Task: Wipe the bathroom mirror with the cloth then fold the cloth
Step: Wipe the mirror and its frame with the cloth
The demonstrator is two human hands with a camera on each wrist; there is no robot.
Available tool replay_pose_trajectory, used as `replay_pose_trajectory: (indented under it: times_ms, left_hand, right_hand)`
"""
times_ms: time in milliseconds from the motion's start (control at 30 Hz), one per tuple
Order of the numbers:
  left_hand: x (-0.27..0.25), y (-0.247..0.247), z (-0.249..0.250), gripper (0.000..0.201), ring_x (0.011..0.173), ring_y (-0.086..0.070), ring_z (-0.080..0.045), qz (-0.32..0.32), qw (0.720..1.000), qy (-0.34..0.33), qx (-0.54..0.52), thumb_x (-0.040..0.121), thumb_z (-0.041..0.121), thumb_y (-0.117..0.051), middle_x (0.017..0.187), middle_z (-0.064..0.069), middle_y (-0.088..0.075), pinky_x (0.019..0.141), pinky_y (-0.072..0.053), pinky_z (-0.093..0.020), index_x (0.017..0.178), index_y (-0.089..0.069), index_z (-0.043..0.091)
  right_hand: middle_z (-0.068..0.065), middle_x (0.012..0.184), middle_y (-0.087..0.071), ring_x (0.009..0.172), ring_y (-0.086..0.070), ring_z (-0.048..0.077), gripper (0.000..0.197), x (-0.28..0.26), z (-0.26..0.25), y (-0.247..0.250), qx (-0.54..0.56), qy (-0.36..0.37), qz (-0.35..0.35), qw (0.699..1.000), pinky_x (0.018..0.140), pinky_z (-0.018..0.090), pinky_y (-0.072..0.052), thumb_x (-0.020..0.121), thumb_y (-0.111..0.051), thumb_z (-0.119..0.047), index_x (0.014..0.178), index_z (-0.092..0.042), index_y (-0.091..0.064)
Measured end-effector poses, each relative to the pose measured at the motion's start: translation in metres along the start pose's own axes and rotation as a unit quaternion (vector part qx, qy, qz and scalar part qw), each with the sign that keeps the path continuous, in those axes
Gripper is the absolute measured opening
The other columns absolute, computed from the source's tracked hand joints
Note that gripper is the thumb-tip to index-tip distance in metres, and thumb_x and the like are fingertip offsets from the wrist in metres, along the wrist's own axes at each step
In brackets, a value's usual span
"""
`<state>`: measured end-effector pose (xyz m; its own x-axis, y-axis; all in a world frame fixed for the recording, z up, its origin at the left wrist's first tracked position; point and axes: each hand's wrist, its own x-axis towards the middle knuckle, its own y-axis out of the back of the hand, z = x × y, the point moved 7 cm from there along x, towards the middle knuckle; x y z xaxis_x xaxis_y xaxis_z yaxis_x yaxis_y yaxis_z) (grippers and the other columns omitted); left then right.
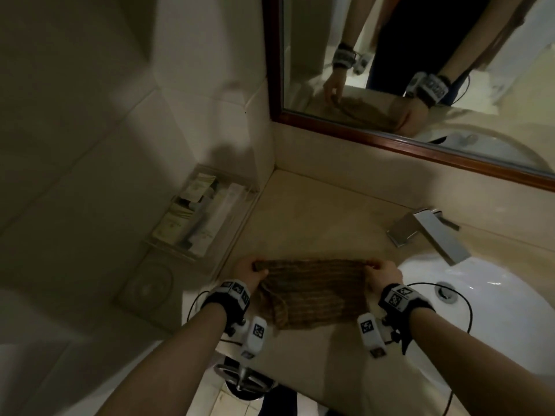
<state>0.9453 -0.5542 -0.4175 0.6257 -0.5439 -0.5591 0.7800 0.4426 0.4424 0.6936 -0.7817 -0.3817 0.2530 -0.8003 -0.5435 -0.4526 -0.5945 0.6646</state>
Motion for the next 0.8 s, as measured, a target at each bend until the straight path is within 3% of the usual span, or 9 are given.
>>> replay_pose_trajectory:
  times_ms: [133,233,300,367,467,567,633,733,800]
  left_hand:
    - [0.011,0.002,0.005,0.016,0.100,-0.064,-0.027,0.003,0.999,-0.021,0.042,0.087,0.017,-0.071,0.104,-0.009,-0.069,0.092,-0.052,-0.040,0.103,-0.069,0.013]
    - [0.007,0.002,0.002,0.012,0.097,-0.064,-0.025,0.000,0.998,-0.030,0.059,0.084,0.015,-0.073,0.099,-0.006,-0.068,0.089,-0.053,-0.039,0.093,-0.066,0.020]
    - [-0.002,0.001,-0.003,0.021,0.098,-0.064,-0.024,0.002,0.996,-0.038,0.083,0.081,0.013,-0.074,0.102,-0.005,-0.068,0.088,-0.053,-0.035,0.099,-0.066,0.020]
    - [-0.013,-0.001,-0.005,0.031,0.101,-0.063,-0.024,0.010,0.992,-0.053,0.113,0.081,0.011,-0.074,0.107,-0.006,-0.067,0.086,-0.050,-0.031,0.110,-0.065,0.013]
    - [-0.023,0.002,-0.004,0.019,0.089,-0.064,-0.022,0.025,0.990,-0.033,0.131,0.089,0.012,-0.066,0.096,-0.006,-0.066,0.074,-0.048,-0.028,0.107,-0.063,0.006]
    - [-0.023,0.003,-0.004,0.018,0.056,-0.067,-0.018,0.030,0.996,0.052,-0.060,0.097,0.005,-0.053,0.090,-0.013,-0.066,0.049,-0.052,-0.026,0.114,-0.057,0.002]
    - [-0.026,-0.007,-0.006,0.018,0.055,-0.069,-0.021,-0.002,0.966,0.124,-0.226,0.100,0.003,-0.045,0.102,-0.018,-0.061,0.046,-0.056,-0.029,0.117,-0.050,0.008]
    - [-0.034,-0.025,-0.008,0.016,0.076,-0.069,-0.030,-0.027,0.907,0.175,-0.382,0.102,0.004,-0.041,0.101,-0.016,-0.061,0.063,-0.060,-0.041,0.115,-0.048,0.010]
    - [-0.035,-0.026,-0.012,0.016,0.080,-0.063,-0.027,-0.008,0.914,0.152,-0.377,0.100,-0.002,-0.042,0.104,-0.018,-0.059,0.068,-0.055,-0.039,0.112,-0.050,0.006]
  right_hand:
    - [0.011,0.091,-0.069,0.063,-0.063,0.016,0.020,0.008,0.006,-0.009,0.090,-0.035,-0.004,0.995,0.047,0.016,-0.051,0.089,-0.054,-0.004,0.100,-0.014,-0.068]
    - [0.010,0.085,-0.069,0.070,-0.065,0.020,0.020,0.005,0.014,-0.012,0.153,-0.051,-0.002,0.987,0.068,0.029,-0.057,0.083,-0.060,0.002,0.094,-0.010,-0.070]
    - [0.014,0.083,-0.069,0.078,-0.067,0.028,0.015,0.004,0.021,-0.014,0.176,-0.067,-0.007,0.982,0.080,0.041,-0.058,0.077,-0.064,0.004,0.083,-0.010,-0.068]
    - [0.015,0.080,-0.069,0.082,-0.068,0.033,0.016,0.003,0.028,-0.016,0.187,-0.064,-0.012,0.980,0.082,0.048,-0.057,0.071,-0.069,0.002,0.074,-0.013,-0.065]
    - [0.014,0.079,-0.069,0.078,-0.069,0.034,0.014,0.004,0.030,-0.017,0.177,-0.046,-0.024,0.983,0.079,0.050,-0.057,0.066,-0.067,-0.003,0.072,-0.016,-0.064]
    - [0.018,0.086,-0.062,0.061,-0.068,0.032,0.018,-0.005,0.020,-0.014,0.263,-0.057,-0.048,0.962,0.058,0.040,-0.060,0.082,-0.051,0.010,0.087,-0.006,-0.057]
    - [0.017,0.087,-0.057,0.059,-0.068,0.032,0.022,-0.006,0.016,-0.013,0.307,-0.061,-0.059,0.948,0.050,0.037,-0.059,0.087,-0.040,0.015,0.091,-0.004,-0.051]
    - [0.016,0.084,-0.054,0.074,-0.065,0.039,0.029,-0.008,0.018,-0.012,0.321,-0.061,-0.055,0.944,0.070,0.049,-0.058,0.084,-0.039,0.017,0.078,-0.008,-0.052]
    - [0.012,0.075,-0.058,0.086,-0.063,0.044,0.034,-0.005,0.027,-0.009,0.272,-0.039,-0.021,0.961,0.081,0.056,-0.054,0.076,-0.050,0.012,0.064,-0.018,-0.060]
